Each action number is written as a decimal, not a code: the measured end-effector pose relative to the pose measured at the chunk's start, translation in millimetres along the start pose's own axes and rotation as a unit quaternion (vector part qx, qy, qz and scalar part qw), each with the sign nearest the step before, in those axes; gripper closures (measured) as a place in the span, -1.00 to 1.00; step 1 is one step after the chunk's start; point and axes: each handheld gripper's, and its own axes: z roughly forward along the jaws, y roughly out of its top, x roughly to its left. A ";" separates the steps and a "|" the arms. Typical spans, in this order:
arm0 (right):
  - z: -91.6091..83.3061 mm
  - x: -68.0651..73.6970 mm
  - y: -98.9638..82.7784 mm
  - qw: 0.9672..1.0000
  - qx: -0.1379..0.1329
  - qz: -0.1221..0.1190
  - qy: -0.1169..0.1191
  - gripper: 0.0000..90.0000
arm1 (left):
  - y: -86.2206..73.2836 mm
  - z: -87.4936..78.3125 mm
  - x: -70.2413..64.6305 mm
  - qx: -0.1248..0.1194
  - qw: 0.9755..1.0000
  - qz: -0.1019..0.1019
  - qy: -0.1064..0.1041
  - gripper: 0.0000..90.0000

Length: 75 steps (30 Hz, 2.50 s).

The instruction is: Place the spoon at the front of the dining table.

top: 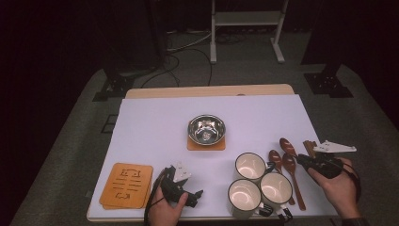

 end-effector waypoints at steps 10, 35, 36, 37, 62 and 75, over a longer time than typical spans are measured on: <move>2.8 2.8 4.1 1.000 0.000 -0.005 0.003 0.82 | 0.0 0.0 0.0 0.000 1.000 0.000 0.000 -1.00; 11.9 9.5 14.1 1.000 -0.002 -0.019 0.012 0.82 | 0.0 0.0 -0.1 0.000 1.000 0.000 0.000 -1.00; 12.3 9.6 14.5 1.000 -0.003 -0.020 0.013 0.82 | 0.0 0.0 -0.1 0.000 1.000 0.000 0.000 -1.00; 12.5 9.8 14.9 1.000 -0.002 -0.020 0.014 0.82 | 0.0 0.0 -0.1 0.000 1.000 0.000 0.000 -1.00; 20.2 16.1 25.2 0.999 -0.006 -0.028 0.023 0.82 | 0.0 0.0 0.0 0.000 1.000 0.000 0.000 -1.00; 22.6 18.3 28.0 0.999 -0.006 -0.033 0.027 0.82 | 0.0 0.0 0.0 0.000 1.000 0.000 0.000 -1.00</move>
